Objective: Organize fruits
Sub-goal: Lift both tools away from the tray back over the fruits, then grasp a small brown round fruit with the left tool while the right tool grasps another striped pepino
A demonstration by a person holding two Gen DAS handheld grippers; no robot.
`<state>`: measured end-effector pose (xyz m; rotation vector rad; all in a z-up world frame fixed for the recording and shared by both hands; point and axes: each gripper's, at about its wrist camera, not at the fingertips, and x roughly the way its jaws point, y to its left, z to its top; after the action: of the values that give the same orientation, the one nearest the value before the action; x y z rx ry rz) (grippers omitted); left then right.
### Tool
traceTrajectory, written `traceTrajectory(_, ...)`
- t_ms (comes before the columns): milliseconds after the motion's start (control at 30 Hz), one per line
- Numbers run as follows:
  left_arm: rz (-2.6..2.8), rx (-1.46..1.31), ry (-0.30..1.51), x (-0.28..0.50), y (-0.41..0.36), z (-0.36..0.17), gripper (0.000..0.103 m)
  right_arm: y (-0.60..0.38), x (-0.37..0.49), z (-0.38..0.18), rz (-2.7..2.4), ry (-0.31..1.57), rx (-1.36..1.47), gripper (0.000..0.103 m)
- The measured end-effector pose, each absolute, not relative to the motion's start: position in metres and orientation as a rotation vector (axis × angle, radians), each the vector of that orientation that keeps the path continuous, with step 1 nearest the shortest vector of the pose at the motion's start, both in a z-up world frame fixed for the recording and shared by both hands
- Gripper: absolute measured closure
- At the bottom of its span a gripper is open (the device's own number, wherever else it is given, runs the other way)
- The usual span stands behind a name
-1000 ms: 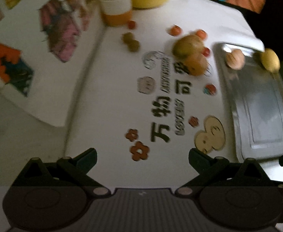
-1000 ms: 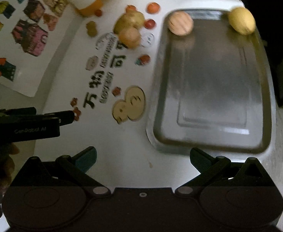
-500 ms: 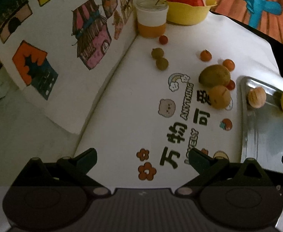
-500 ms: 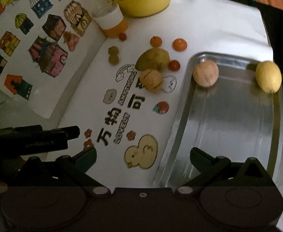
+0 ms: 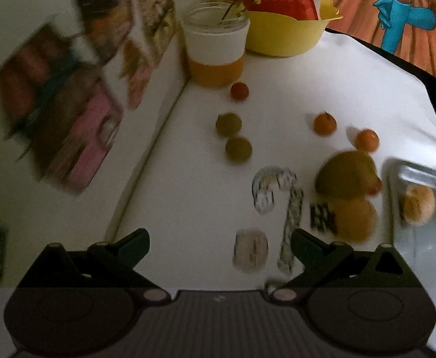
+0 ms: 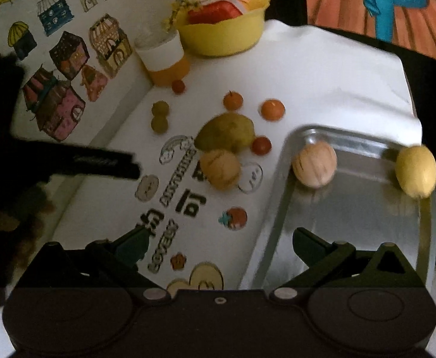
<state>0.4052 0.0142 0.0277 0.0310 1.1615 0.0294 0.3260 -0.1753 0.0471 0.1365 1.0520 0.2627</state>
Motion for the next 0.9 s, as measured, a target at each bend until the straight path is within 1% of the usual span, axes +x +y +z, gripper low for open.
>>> traceTrajectory(267, 0.001, 0.057, 1.114, 0.456, 0.014, 0.011, 0.001, -0.156, 0.354, 0.032, 0.23, 1.018, 0.096, 0.001)
traceTrajectory(433, -0.021, 0.096, 1.114, 0.471, 0.011, 0.001, 0.001, -0.151, 0.369, 0.019, 0.196, 1.031, 0.105, 0.001)
traceTrajectory(633, -0.058, 0.11, 1.101, 0.479, 0.007, -0.008, 0.001, -0.145, 0.382, 0.007, 0.167, 1.043, 0.136, 0.005)
traceTrajectory(833, -0.077, 0.117, 1.086, 0.483, 0.005, -0.011, 0.006, -0.139, 0.39, 0.001, 0.155, 1.038, 0.146, 0.006)
traceTrajectory(900, -0.085, 0.111, 1.084, 0.484, 0.006, -0.012, 0.01, -0.138, 0.393, -0.001, 0.15, 1.037, 0.148, 0.008)
